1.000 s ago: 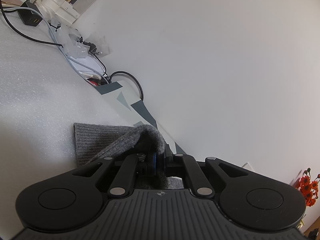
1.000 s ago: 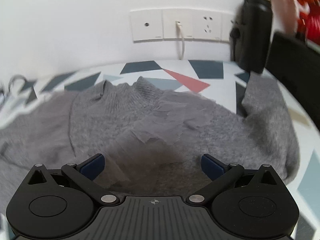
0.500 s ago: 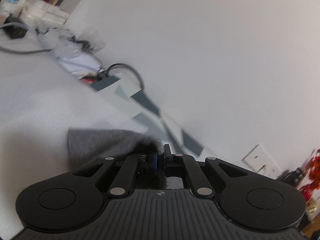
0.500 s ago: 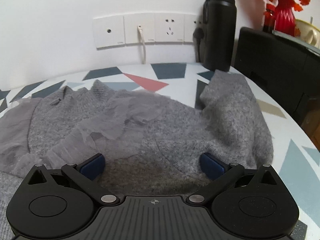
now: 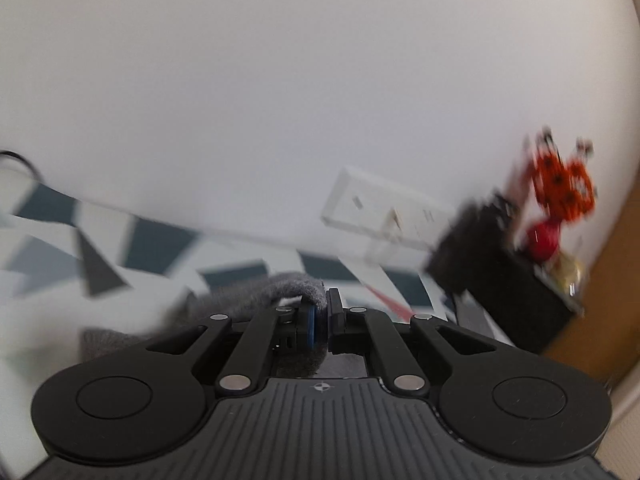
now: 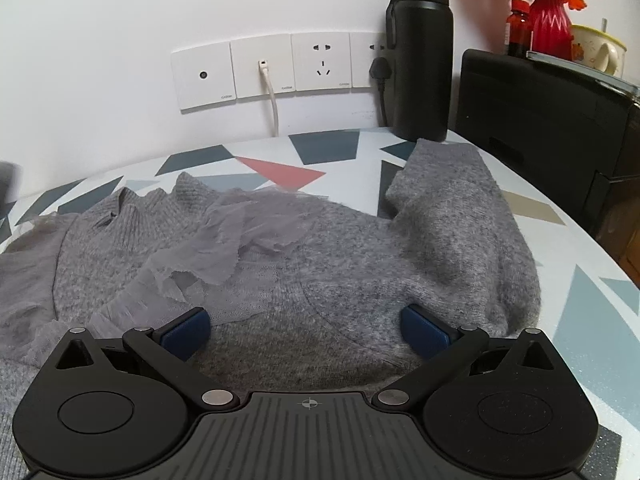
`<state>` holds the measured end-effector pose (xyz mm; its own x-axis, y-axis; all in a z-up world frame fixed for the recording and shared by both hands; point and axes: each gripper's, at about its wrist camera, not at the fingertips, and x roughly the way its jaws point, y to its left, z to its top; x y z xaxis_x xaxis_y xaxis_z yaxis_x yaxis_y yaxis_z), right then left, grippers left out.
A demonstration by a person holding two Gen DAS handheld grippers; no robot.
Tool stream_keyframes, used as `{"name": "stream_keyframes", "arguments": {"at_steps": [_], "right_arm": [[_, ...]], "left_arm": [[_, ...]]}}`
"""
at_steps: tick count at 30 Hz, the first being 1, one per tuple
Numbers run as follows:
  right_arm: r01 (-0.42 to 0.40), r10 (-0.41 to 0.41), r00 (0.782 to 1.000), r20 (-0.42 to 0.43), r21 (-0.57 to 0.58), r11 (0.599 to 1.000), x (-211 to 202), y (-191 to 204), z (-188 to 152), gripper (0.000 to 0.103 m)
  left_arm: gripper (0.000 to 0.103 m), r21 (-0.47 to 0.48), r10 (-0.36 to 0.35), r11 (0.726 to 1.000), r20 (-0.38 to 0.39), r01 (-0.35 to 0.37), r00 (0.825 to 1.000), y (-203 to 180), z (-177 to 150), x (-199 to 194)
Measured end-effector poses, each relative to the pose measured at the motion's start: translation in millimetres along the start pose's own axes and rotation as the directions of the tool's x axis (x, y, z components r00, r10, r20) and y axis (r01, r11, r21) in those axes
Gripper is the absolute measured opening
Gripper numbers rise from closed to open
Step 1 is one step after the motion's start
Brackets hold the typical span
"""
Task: Fold clothes
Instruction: 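Open the left gripper to release the grey knit cuff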
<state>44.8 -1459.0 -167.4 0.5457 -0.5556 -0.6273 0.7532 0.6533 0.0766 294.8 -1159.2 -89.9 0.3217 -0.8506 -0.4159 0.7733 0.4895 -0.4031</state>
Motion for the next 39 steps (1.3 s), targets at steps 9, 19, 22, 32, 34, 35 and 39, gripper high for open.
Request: {"name": "stream_keyframes", "arguments": {"at_steps": [9, 19, 22, 32, 34, 35, 39], "right_arm": [[0.003, -0.003, 1.000, -0.003, -0.008, 1.000, 0.1, 0.6, 0.1, 0.102], [0.020, -0.020, 1.000, -0.012, -0.031, 0.999, 0.9, 4.8, -0.2, 0.102], [0.029, -0.030, 0.999, -0.015, -0.040, 0.999, 1.3, 6.5, -0.5, 0.102], [0.052, -0.053, 0.998, -0.015, -0.043, 0.998, 2.6, 9.9, -0.7, 0.102], [0.054, -0.055, 0.998, -0.015, -0.042, 0.998, 2.7, 10.4, -0.6, 0.102], [0.055, -0.055, 0.998, -0.016, -0.041, 0.998, 2.8, 10.4, -0.5, 0.102], [0.058, -0.058, 0.998, -0.016, -0.039, 0.998, 2.4, 11.1, -0.7, 0.102]], "left_arm": [[0.006, 0.066, -0.037, 0.997, -0.147, 0.047, 0.988, -35.5, -50.6, 71.8], [0.088, 0.121, -0.090, 0.989, 0.066, 0.081, 0.994, 1.6, -36.8, -36.0], [0.090, 0.148, 0.021, 0.988, 0.097, -0.035, 0.995, 32.4, -46.8, -67.3], [0.099, 0.460, 0.228, 0.864, 0.001, -0.203, 0.974, 60.6, -97.9, -73.4], [0.100, 0.476, 0.225, 0.858, -0.013, -0.192, 0.974, 56.7, -104.3, -63.8], [0.100, 0.486, 0.228, 0.853, -0.022, -0.189, 0.973, 54.9, -107.6, -57.6], [0.101, 0.464, 0.283, 0.849, 0.002, -0.252, 0.959, 54.0, -106.2, -48.3]]}}
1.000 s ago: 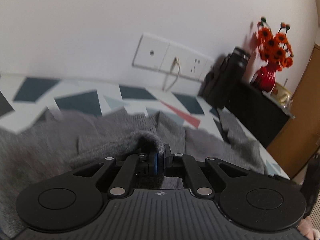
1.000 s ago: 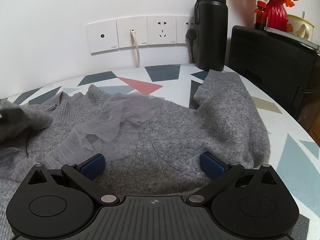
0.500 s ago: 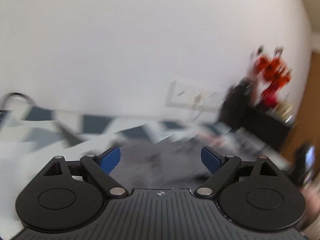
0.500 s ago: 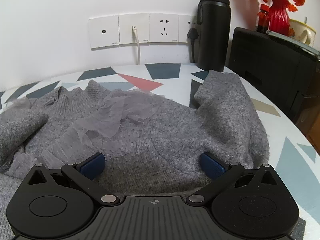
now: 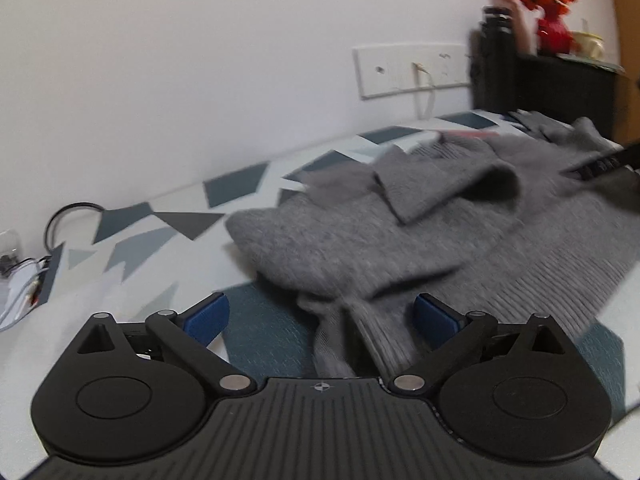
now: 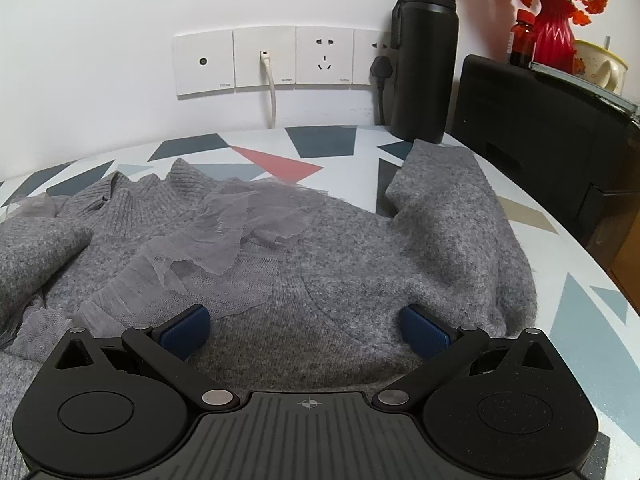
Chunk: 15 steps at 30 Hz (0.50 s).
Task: Fold clothes
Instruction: 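Open the left gripper to release the grey knit cuff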
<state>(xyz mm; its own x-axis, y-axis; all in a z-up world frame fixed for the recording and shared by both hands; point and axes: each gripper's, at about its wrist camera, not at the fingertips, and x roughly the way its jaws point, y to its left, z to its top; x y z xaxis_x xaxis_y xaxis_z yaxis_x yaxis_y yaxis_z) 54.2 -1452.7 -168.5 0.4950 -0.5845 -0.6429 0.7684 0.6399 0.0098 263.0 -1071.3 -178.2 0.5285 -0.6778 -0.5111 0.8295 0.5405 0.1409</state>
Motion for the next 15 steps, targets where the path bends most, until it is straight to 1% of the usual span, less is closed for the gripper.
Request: {"name": "stream_keyframes", "arguments": {"at_steps": [1, 2, 4, 7, 8, 9, 11, 13, 15], "right_arm": [[0.001, -0.001, 1.000, -0.001, 0.000, 1.000, 0.0, 0.3, 0.1, 0.102], [0.001, -0.001, 1.000, -0.002, 0.000, 1.000, 0.2, 0.4, 0.5, 0.102], [0.010, -0.010, 1.000, -0.003, -0.012, 1.000, -0.4, 2.7, 1.3, 0.102], [-0.001, -0.001, 1.000, -0.018, -0.087, 0.996, -5.9, 12.1, 4.9, 0.102], [-0.009, 0.007, 1.000, -0.011, -0.113, 0.994, -10.2, 17.2, 6.6, 0.102], [-0.016, 0.019, 1.000, 0.016, -0.130, 0.991, -16.5, 22.9, 8.4, 0.102], [-0.045, 0.059, 0.995, 0.081, -0.164, 0.985, -30.6, 36.8, 13.7, 0.102], [-0.078, 0.108, 0.985, 0.137, -0.207, 0.975, -44.0, 52.7, 19.5, 0.102], [-0.115, 0.163, 0.973, 0.165, -0.271, 0.956, -53.3, 72.8, 24.6, 0.102]], "left_arm": [[0.102, -0.026, 0.013, 1.000, 0.013, -0.013, 1.000, 3.7, 1.2, -0.4], [0.102, -0.049, 0.033, 0.998, 0.009, -0.032, 0.999, 7.4, 1.8, 1.3], [0.102, -0.089, 0.068, 0.994, -0.026, -0.070, 0.997, 14.7, 1.8, 7.2], [0.103, -0.145, 0.080, 0.985, -0.093, -0.093, 0.992, 25.0, -0.2, 16.7], [0.103, -0.157, 0.083, 0.982, -0.112, -0.100, 0.990, 27.3, -1.1, 19.3], [0.103, -0.167, 0.084, 0.980, -0.126, -0.105, 0.988, 29.0, -1.8, 21.2], [0.103, -0.173, 0.086, 0.979, -0.130, -0.108, 0.988, 30.1, -2.7, 21.1], [0.103, -0.171, 0.100, 0.978, -0.127, -0.121, 0.987, 29.6, -2.6, 19.8], [0.103, -0.167, 0.117, 0.976, -0.125, -0.137, 0.985, 29.6, -2.2, 18.8]]}}
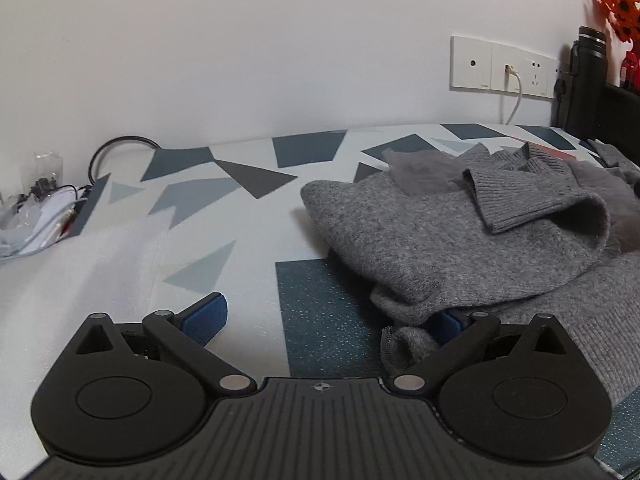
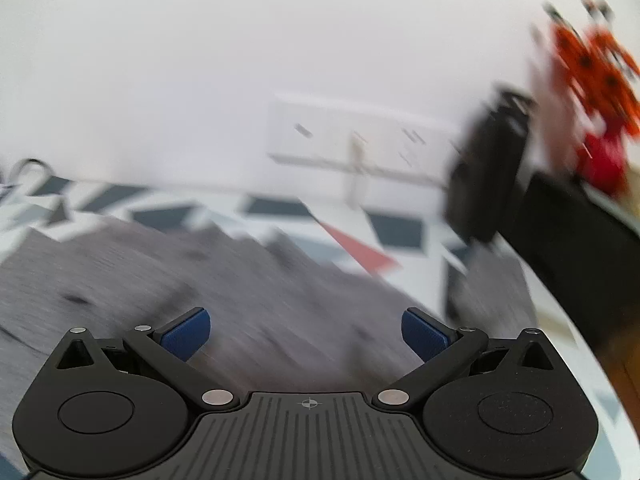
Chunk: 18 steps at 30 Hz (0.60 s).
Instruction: Fold clothes
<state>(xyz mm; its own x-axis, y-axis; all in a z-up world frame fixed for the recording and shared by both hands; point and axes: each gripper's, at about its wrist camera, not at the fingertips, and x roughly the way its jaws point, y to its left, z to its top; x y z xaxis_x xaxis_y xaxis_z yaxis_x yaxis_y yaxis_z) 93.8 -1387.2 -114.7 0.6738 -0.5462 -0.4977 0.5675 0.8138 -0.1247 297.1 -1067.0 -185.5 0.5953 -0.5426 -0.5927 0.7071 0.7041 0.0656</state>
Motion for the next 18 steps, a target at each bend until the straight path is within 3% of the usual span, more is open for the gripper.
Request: {"name": "stream_keyframes", "arguments": {"at_steps": [4, 7, 10, 11, 12, 14, 16, 18], "right_arm": [[-0.087, 0.090, 0.996, 0.009, -0.143, 0.986, 5.3, 42.3, 12.4, 0.100], [-0.113, 0.112, 0.994, -0.021, -0.258, 0.960, 21.7, 74.9, 14.3, 0.094], [-0.118, 0.099, 0.992, -0.075, -0.316, 0.942, 43.1, 97.1, 12.0, 0.079], [-0.110, 0.086, 0.992, -0.090, -0.310, 0.944, 49.5, 97.4, 11.5, 0.063], [-0.098, 0.070, 0.992, -0.103, -0.297, 0.950, 55.5, 95.5, 11.3, 0.037], [-0.078, 0.052, 0.992, -0.115, -0.230, 0.970, 63.0, 83.1, 12.2, 0.024], [-0.065, 0.057, 0.994, -0.098, -0.083, 0.994, 61.7, 54.1, 15.1, 0.021], [-0.041, 0.049, 0.992, -0.115, 0.069, 0.997, 60.3, 22.2, 12.9, 0.008]], "left_arm": [[0.103, -0.014, 0.017, 1.000, -0.015, -0.017, 1.000, 1.5, 1.0, 2.5], [0.103, -0.009, 0.021, 1.000, -0.021, -0.021, 1.000, 0.3, 1.3, 3.5], [0.103, -0.026, 0.008, 1.000, -0.028, -0.008, 1.000, 3.2, 1.6, 4.5], [0.103, -0.033, 0.002, 0.999, -0.031, -0.003, 1.000, 4.4, 1.6, 5.0], [0.103, -0.039, -0.001, 0.999, -0.032, 0.000, 0.999, 5.3, 1.7, 5.4], [0.103, -0.046, -0.003, 0.999, -0.033, 0.002, 0.999, 6.3, 1.8, 5.6], [0.103, -0.041, 0.003, 0.999, -0.031, -0.004, 1.000, 5.3, 1.6, 5.2], [0.103, -0.036, 0.008, 0.999, -0.030, -0.009, 1.000, 4.5, 1.5, 5.1]]}}
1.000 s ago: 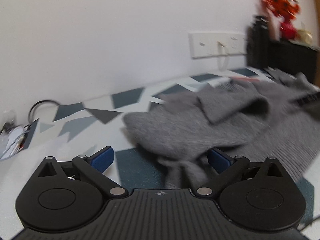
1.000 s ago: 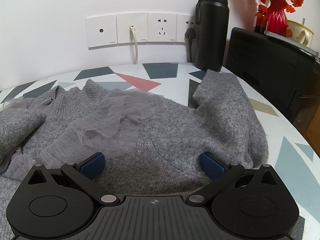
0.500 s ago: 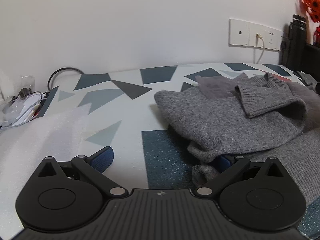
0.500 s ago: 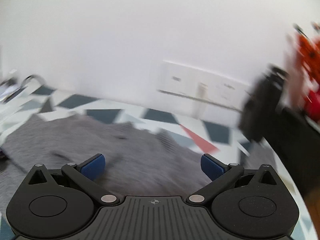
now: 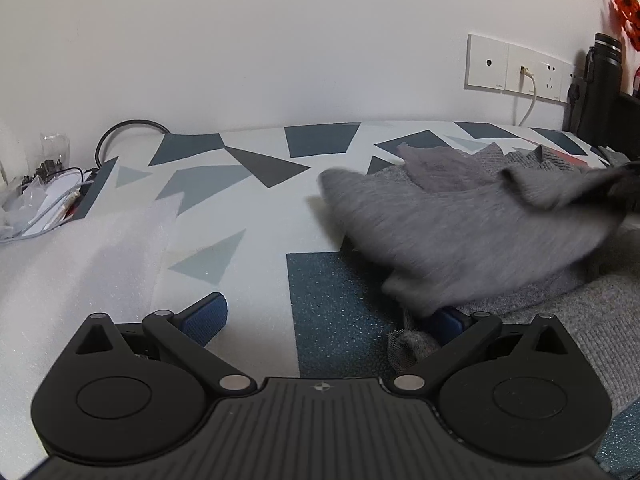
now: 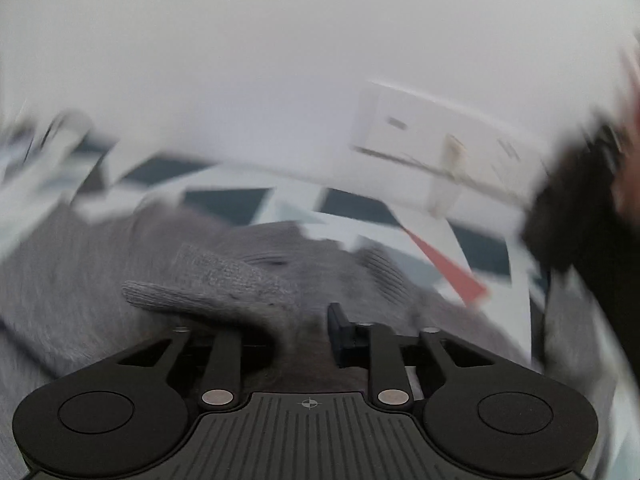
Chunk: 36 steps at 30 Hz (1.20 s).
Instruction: Fold clothes
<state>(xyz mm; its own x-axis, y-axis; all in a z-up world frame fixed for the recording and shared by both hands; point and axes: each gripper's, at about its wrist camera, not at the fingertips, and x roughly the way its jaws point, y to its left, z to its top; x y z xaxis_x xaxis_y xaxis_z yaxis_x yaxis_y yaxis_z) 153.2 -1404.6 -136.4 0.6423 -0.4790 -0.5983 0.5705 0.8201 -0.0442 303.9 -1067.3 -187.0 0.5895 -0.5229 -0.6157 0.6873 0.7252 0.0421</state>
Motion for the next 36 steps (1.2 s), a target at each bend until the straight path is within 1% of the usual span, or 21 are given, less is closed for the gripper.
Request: {"name": "stream_keyframes", "arguments": {"at_steps": [1, 2, 4, 5, 6, 10, 12, 14, 16, 17, 18, 19, 21, 22, 23, 24, 26, 27, 29, 32, 36], "right_arm": [[0.005, -0.005, 1.000, -0.012, 0.077, 0.997, -1.3, -16.3, -0.5, 0.008], [-0.002, 0.007, 0.999, -0.037, 0.133, 0.991, -1.0, -30.0, -2.6, 0.009], [-0.025, 0.045, 0.995, -0.087, 0.212, 0.977, 0.3, -51.6, -8.6, 0.022], [-0.034, 0.060, 0.993, -0.102, 0.239, 0.970, 0.3, -59.1, -12.2, 0.033], [-0.036, 0.062, 0.993, -0.100, 0.248, 0.968, -1.7, -63.3, -14.3, 0.038], [-0.043, 0.064, 0.996, -0.070, 0.269, 0.962, -5.8, -70.3, -12.2, 0.040], [-0.031, 0.049, 0.997, -0.061, 0.270, 0.962, -3.3, -70.3, -6.5, 0.046], [0.004, 0.009, 0.999, -0.051, 0.240, 0.971, 1.1, -67.7, 0.4, 0.051], [0.023, -0.013, 0.999, -0.048, 0.233, 0.972, 3.3, -71.3, 4.8, 0.050], [0.032, -0.021, 0.999, -0.047, 0.231, 0.972, 4.2, -73.8, 6.7, 0.039], [0.040, -0.030, 0.998, -0.046, 0.230, 0.972, 5.1, -76.2, 8.7, 0.021], [0.042, -0.030, 0.998, -0.055, 0.245, 0.969, 4.7, -81.5, 7.2, 0.017], [0.042, -0.020, 0.997, -0.079, 0.287, 0.957, 2.7, -94.6, 1.1, 0.018], [0.042, -0.015, 0.996, -0.091, 0.308, 0.950, 1.7, -101.2, -2.0, 0.020], [0.043, -0.009, 0.995, -0.103, 0.329, 0.943, 0.7, -107.7, -5.0, 0.028], [0.046, -0.010, 0.994, -0.105, 0.347, 0.937, -1.7, -114.8, -8.1, 0.031], [0.053, -0.015, 0.995, -0.102, 0.380, 0.923, -7.5, -129.3, -14.4, 0.032], [0.042, -0.003, 0.995, -0.096, 0.405, 0.913, -9.9, -137.0, -16.6, 0.032], [-0.006, 0.055, 0.994, -0.093, 0.458, 0.889, -11.1, -150.4, -20.4, 0.032], [-0.002, 0.064, 0.990, -0.128, 0.437, 0.900, -6.7, -150.9, -23.4, 0.032], [0.004, 0.050, 0.990, -0.130, 0.385, 0.923, -1.8, -141.6, -24.2, 0.037]], "left_arm": [[0.103, -0.001, -0.001, 1.000, -0.001, 0.001, 1.000, 0.3, 0.1, 0.3], [0.103, -0.003, -0.004, 1.000, -0.002, 0.004, 1.000, 0.7, 0.2, 0.7], [0.103, -0.008, -0.009, 1.000, -0.004, 0.009, 1.000, 1.4, 0.3, 1.1], [0.103, -0.011, -0.011, 1.000, -0.005, 0.011, 1.000, 1.7, 0.4, 1.3], [0.103, -0.012, -0.012, 1.000, -0.006, 0.012, 1.000, 1.9, 0.4, 1.4], [0.103, -0.011, -0.011, 1.000, -0.005, 0.010, 1.000, 1.6, 0.5, 1.7], [0.103, -0.012, -0.011, 1.000, -0.005, 0.010, 1.000, 1.7, 0.4, 1.8], [0.103, -0.012, -0.010, 1.000, -0.005, 0.010, 1.000, 1.5, 0.4, 1.6], [0.103, -0.013, -0.011, 1.000, -0.005, 0.011, 1.000, 1.5, 0.3, 1.7], [0.103, -0.015, -0.012, 1.000, -0.006, 0.012, 1.000, 1.9, 0.2, 1.9], [0.103, -0.017, -0.014, 1.000, -0.006, 0.014, 1.000, 2.3, 0.0, 2.1], [0.103, -0.019, -0.016, 1.000, -0.007, 0.016, 1.000, 2.7, -0.3, 2.3], [0.103, -0.022, -0.018, 1.000, -0.007, 0.018, 1.000, 3.3, -0.7, 2.8], [0.103, -0.023, -0.018, 1.000, -0.008, 0.018, 1.000, 3.5, -0.7, 3.1], [0.103, -0.024, -0.019, 1.000, -0.008, 0.018, 1.000, 3.7, -0.8, 3.5], [0.103, -0.025, -0.019, 1.000, -0.009, 0.019, 1.000, 3.9, -0.9, 3.8], [0.103, -0.025, -0.018, 1.000, -0.008, 0.017, 1.000, 3.3, -1.3, 4.0], [0.103, -0.025, -0.017, 1.000, -0.008, 0.017, 1.000, 3.0, -1.4, 4.0], [0.103, -0.021, -0.014, 1.000, -0.007, 0.013, 1.000, 2.5, -1.5, 3.7], [0.103, -0.019, -0.011, 1.000, -0.005, 0.011, 1.000, 1.8, -1.5, 3.5], [0.103, -0.015, -0.008, 1.000, -0.004, 0.008, 1.000, 1.4, -1.7, 3.4]]}}
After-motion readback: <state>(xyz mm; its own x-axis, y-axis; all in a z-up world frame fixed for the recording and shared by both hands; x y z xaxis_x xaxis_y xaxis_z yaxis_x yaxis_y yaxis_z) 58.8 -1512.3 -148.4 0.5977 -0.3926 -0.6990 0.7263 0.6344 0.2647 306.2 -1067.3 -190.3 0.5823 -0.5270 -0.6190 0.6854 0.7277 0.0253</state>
